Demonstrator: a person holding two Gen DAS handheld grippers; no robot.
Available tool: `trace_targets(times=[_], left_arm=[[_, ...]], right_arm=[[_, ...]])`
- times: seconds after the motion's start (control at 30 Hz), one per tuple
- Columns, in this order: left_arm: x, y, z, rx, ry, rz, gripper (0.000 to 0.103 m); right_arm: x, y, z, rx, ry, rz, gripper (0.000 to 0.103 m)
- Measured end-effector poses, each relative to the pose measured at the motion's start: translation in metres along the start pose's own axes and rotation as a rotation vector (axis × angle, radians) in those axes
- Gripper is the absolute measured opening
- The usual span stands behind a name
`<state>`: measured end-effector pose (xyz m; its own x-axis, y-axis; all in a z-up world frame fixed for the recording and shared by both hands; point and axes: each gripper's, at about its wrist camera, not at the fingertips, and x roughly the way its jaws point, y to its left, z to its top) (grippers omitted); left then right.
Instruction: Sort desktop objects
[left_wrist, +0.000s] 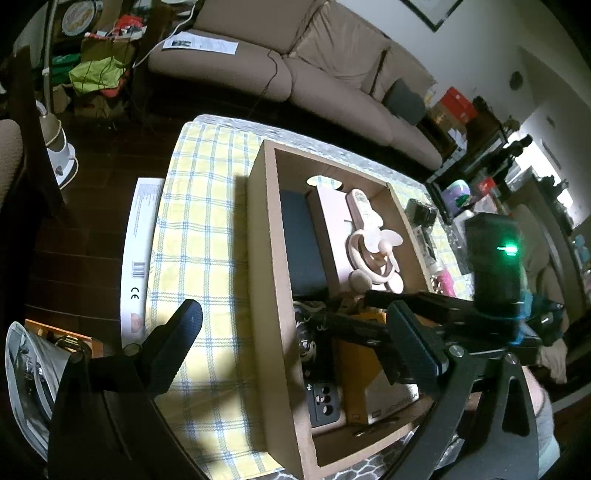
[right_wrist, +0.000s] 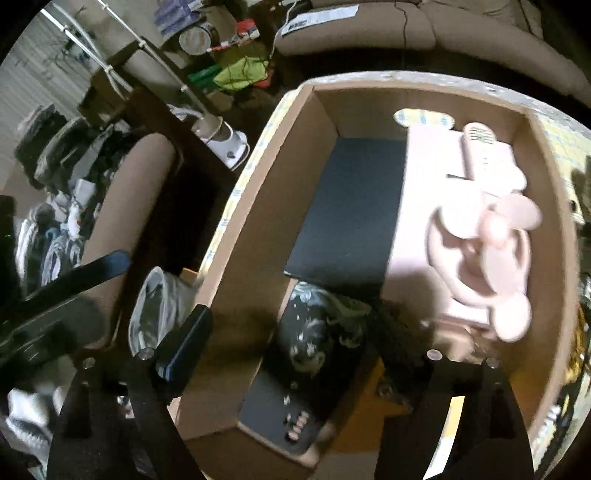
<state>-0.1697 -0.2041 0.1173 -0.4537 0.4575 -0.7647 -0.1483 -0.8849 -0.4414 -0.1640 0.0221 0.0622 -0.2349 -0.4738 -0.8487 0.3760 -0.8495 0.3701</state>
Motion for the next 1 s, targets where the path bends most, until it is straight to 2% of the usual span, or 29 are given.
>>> trace_targets(times=[0.17, 0.23, 0.33, 0.63, 0.73, 0.87, 1.0], left_arm=[[0.002, -0.012, -0.006, 0.044, 0.013, 0.005, 0.103], [0.003, -0.022, -0.012, 0.085, 0.021, 0.014, 0.103], [0.008, -0.037, -0.021, 0.140, 0.038, 0.038, 0.103], [0.018, -0.072, -0.036, 0.221, 0.036, 0.119, 0.103], [0.019, -0.071, -0.041, 0.197, 0.035, 0.117, 0.103], [0.014, -0.056, -0.042, 0.109, 0.036, 0.065, 0.103], [0.010, -0.050, -0.041, 0.090, 0.041, 0.043, 0.103]], right_arm=[[-0.028, -0.005, -0.015, -0.011, -0.033, -0.034, 0.093], [-0.034, -0.002, -0.022, -0.025, -0.039, -0.073, 0.094], [-0.041, -0.005, -0.032, -0.040, -0.046, -0.115, 0.098], [-0.053, -0.022, -0.062, -0.044, -0.051, -0.157, 0.103], [-0.060, -0.026, -0.071, -0.029, -0.061, -0.161, 0.103], [-0.073, -0.031, -0.073, -0.006, -0.092, -0.116, 0.103], [-0.076, -0.025, -0.067, -0.048, -0.109, -0.099, 0.103]])
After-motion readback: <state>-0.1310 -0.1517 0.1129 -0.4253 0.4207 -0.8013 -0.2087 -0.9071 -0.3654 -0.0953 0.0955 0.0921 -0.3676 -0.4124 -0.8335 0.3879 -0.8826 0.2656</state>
